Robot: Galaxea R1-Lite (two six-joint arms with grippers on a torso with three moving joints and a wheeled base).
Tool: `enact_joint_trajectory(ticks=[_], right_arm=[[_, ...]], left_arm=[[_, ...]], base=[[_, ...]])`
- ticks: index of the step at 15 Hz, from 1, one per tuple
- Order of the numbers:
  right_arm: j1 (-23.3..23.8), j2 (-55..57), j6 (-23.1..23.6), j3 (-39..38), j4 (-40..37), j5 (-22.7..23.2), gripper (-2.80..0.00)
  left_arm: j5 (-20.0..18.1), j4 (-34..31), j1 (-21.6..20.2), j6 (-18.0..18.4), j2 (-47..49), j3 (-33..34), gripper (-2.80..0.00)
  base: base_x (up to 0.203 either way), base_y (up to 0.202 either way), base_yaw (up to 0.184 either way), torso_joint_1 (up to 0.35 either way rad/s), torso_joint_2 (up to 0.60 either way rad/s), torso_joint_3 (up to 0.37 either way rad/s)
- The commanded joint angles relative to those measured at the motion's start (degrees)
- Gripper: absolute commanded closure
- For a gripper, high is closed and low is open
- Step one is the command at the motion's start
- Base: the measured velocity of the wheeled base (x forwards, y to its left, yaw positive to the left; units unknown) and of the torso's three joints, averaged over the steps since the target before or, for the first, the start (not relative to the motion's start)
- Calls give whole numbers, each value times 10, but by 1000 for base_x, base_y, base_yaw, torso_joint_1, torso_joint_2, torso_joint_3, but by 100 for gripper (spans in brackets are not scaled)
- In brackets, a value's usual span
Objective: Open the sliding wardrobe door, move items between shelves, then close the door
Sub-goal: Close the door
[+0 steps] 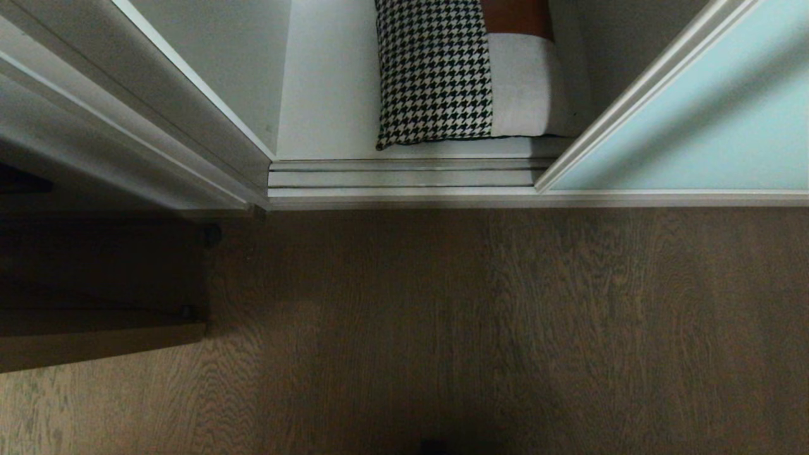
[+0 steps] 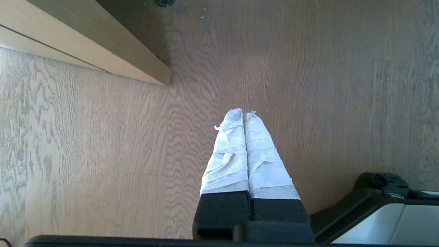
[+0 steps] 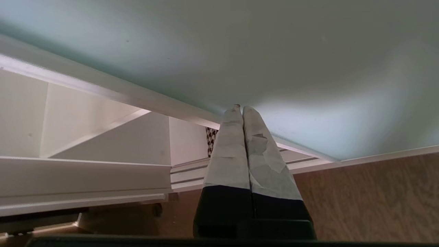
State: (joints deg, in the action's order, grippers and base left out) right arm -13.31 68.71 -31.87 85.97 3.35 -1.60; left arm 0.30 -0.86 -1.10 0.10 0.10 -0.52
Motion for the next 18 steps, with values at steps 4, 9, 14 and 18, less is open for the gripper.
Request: enact_joint_trajectory(ticks=[4,9,14,18], right_arm=[[12,35,-7,-3,38,-2,0],[0,31,-9,-9,36,1,0],[-28,48,-7,-8,39,1,0],[-48,70,-7,-4,41,1,0]], left_arm=[[1,0,0,0,0,0,0],[0,0,0,0,0,0,0],[1,0,0,0,0,0,0],[0,0,0,0,0,0,0]], base=[[0,0,0,0,0,0],[0,0,0,0,0,0],[0,0,0,0,0,0],[0,0,0,0,0,0]])
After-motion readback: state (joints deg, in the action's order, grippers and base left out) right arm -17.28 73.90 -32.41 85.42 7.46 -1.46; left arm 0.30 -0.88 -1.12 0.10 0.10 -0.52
